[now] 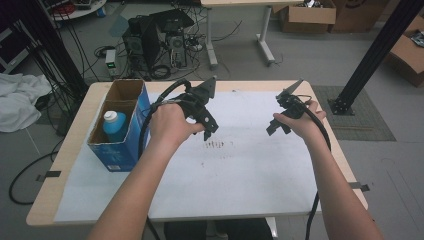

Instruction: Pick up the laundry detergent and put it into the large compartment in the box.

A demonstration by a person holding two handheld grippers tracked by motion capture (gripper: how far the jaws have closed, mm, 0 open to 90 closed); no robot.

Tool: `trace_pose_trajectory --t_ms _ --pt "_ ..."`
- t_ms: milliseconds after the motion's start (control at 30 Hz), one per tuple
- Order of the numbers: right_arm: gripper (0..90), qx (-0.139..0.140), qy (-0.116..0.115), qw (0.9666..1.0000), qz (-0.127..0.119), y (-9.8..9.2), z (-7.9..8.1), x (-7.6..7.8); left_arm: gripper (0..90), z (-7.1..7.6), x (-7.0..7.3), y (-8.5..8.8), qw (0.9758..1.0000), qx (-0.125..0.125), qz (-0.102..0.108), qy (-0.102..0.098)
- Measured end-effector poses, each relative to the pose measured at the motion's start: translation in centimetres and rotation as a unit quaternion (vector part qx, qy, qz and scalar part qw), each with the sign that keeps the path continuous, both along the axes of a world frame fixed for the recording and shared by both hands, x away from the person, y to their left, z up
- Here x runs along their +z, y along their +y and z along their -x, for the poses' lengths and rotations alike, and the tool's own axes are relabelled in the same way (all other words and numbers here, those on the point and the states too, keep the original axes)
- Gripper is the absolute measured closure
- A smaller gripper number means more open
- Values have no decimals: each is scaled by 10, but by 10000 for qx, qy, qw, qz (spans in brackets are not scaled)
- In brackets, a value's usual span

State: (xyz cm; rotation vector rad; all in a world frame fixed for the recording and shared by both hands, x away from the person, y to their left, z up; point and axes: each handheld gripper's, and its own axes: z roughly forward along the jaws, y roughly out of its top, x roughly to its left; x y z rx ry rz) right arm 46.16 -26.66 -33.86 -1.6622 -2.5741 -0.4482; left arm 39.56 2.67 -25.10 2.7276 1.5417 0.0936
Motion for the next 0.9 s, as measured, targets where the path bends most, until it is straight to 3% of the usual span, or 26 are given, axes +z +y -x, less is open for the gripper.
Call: trace_pose_trajectory --t_ms 900 --pt "163 8 -8 10000 1 0 1 -1 1 -1 -2 -4 9999 -72 80 32"
